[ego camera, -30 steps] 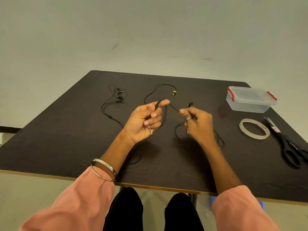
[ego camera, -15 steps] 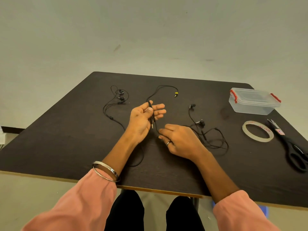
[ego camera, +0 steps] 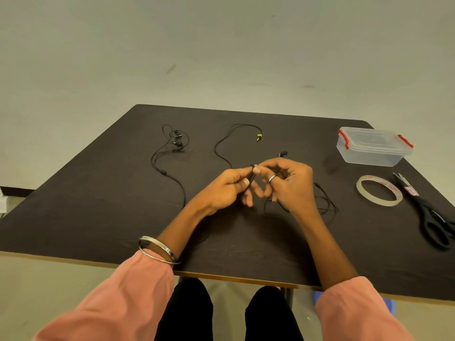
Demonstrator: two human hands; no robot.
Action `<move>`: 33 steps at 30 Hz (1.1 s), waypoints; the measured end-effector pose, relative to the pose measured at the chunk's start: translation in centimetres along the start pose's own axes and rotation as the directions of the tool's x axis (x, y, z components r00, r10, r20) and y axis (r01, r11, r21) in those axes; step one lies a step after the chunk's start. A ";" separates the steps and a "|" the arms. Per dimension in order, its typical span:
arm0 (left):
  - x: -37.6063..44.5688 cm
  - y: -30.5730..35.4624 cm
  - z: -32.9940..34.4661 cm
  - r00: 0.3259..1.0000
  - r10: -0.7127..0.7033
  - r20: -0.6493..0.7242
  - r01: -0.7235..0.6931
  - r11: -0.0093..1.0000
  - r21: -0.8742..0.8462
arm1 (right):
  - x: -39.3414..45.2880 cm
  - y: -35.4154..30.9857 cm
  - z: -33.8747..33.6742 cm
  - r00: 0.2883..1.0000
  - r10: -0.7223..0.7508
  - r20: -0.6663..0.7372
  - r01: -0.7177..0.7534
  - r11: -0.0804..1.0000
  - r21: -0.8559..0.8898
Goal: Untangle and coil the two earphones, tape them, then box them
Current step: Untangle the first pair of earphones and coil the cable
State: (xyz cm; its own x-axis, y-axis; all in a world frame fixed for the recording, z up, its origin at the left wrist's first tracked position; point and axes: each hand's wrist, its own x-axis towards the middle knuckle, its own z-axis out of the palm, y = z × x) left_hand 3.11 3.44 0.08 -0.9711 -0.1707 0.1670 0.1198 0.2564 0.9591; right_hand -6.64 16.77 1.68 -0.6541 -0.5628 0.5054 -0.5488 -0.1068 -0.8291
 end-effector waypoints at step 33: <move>0.7 0.2 -2.8 0.865 -0.123 -0.487 -0.235 0.759 -0.608 | -0.8 2.5 2.0 0.775 -0.248 0.581 0.588 0.618 -0.521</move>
State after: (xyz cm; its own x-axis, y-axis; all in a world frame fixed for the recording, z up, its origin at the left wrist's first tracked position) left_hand 3.07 0.73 1.02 -0.7538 -0.6425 0.1380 0.4443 -0.3436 0.8274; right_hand -6.43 15.31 -1.28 -0.0684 -0.8862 0.4582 -0.9954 0.0301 -0.0904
